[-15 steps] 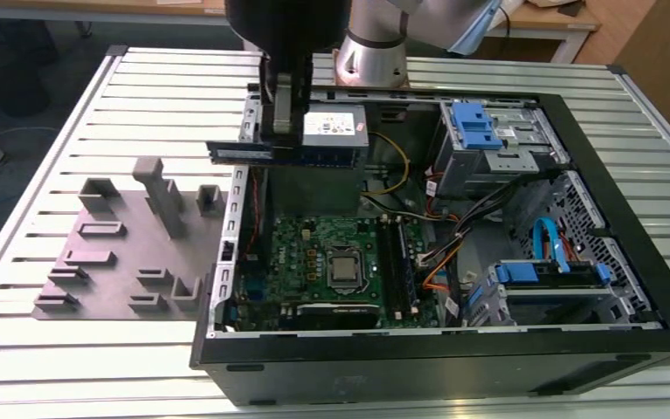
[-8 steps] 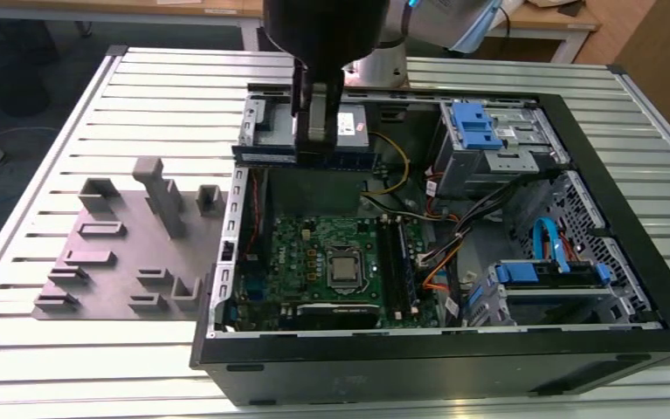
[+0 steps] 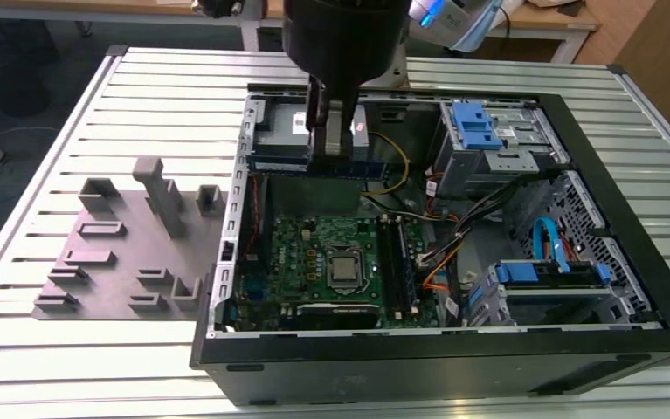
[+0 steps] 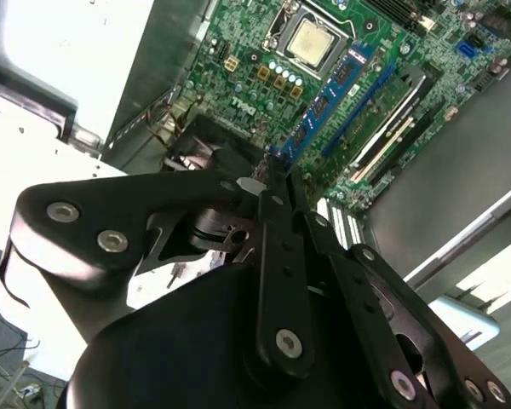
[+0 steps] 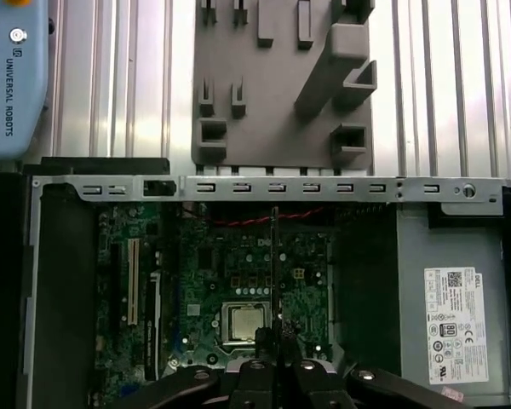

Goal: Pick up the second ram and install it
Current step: 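Pick up the second ram and move it above second insertion slot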

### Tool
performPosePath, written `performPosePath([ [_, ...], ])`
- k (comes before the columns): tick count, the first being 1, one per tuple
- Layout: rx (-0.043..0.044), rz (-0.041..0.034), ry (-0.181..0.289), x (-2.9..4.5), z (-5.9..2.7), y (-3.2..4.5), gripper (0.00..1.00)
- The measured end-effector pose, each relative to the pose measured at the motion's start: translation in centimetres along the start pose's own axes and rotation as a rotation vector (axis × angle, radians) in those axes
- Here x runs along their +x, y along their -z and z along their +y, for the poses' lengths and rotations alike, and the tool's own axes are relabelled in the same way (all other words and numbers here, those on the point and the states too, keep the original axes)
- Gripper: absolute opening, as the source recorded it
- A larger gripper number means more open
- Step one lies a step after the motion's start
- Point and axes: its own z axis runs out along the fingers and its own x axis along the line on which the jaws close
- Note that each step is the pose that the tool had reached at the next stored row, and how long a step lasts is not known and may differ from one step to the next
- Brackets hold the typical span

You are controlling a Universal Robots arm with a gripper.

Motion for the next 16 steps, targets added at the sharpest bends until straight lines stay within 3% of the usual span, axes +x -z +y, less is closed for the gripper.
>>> performPosePath([
  [16,-0.0002,-0.0001,0.0,0.22,-0.79,-2.79,0.11],
])
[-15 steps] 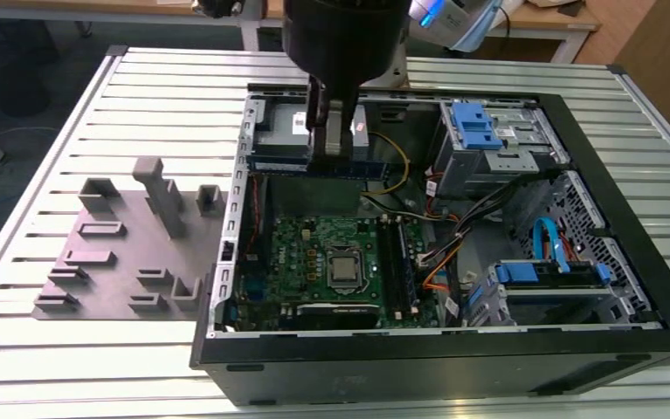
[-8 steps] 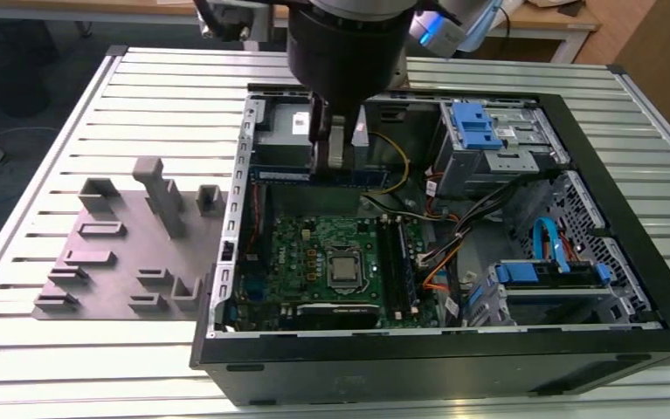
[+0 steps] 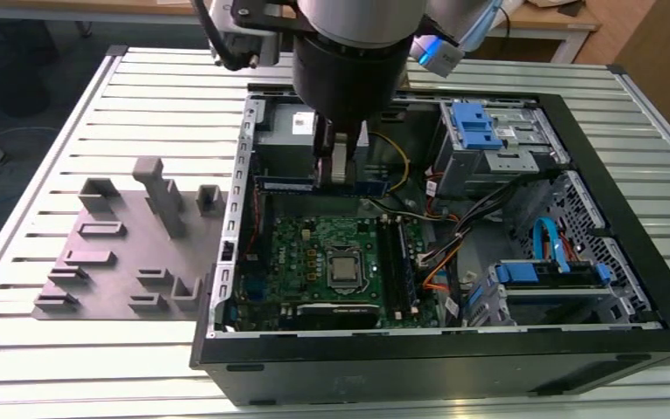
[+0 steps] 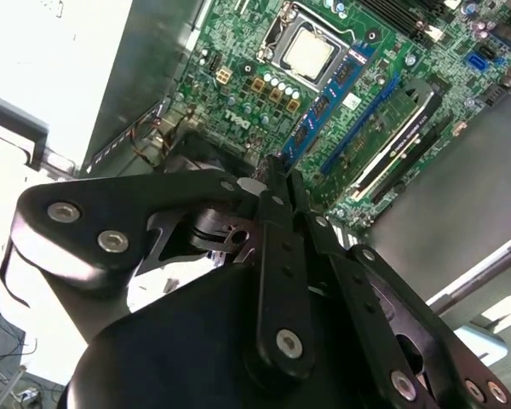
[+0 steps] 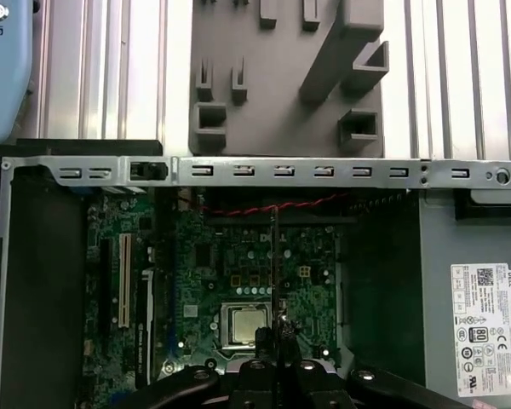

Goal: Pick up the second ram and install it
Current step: 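Pick up the second ram and move it above second insertion slot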

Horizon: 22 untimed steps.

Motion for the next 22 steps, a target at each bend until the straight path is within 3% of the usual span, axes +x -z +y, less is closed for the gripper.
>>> performPosePath([
  [17,-0.0001,-0.0001,0.0,0.07,-2.24,-1.53,0.11],
  [22,-0.0007,-0.0048,0.0,0.1,-2.96,-2.24,0.11],
])
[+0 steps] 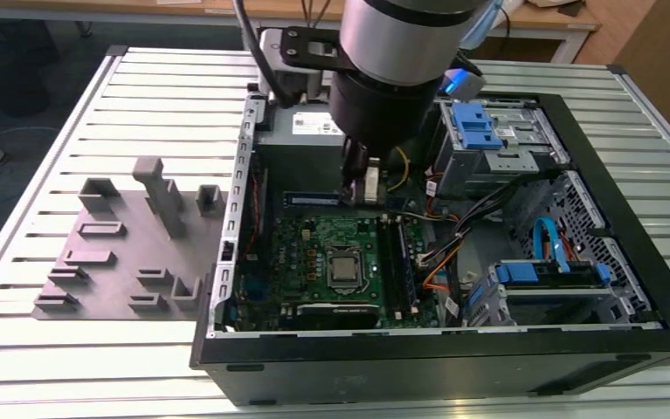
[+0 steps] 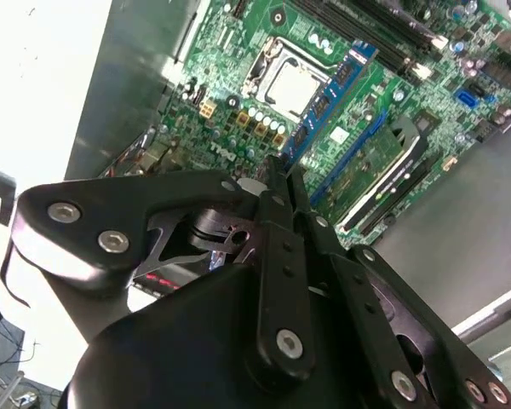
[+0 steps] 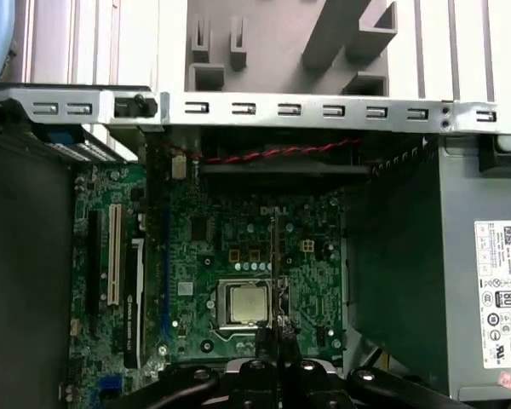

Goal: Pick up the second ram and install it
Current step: 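Pick up the second ram and move it above second insertion slot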

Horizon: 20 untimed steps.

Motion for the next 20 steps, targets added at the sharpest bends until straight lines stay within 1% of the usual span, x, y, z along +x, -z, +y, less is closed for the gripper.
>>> performPosePath([
  [3,-0.0009,0.0001,0.0,0.02,-0.93,-0.45,0.11],
  [6,-0.001,-0.0001,0.0,0.03,-1.63,-0.95,0.11],
  [12,-0.0011,0.0001,0.0,0.06,-2.35,-1.98,0.11],
  [20,-0.0011,0.0001,0.0,0.18,-2.86,-3.38,0.11],
])
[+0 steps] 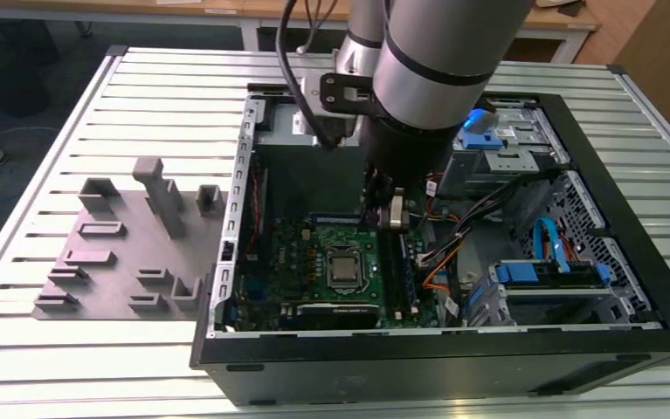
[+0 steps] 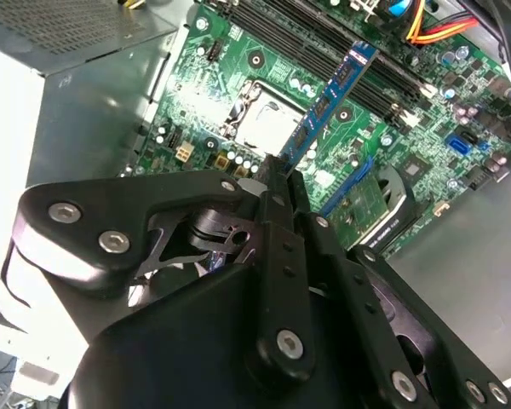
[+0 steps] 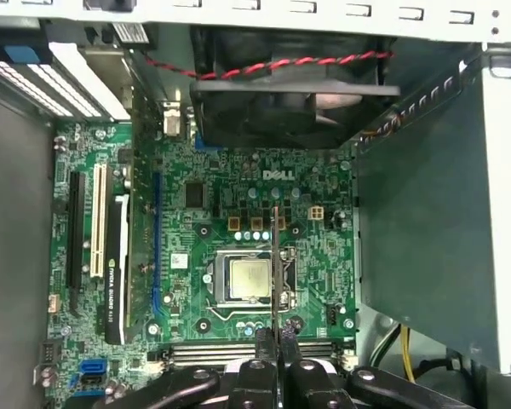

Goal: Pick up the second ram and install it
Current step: 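Pick up the second ram and move it above second insertion slot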

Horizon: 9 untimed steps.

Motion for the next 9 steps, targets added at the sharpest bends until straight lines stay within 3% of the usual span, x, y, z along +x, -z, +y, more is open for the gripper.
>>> performPosePath([
  [9,0.0001,-0.0002,0.0,0.19,-0.23,-1.61,0.11],
])
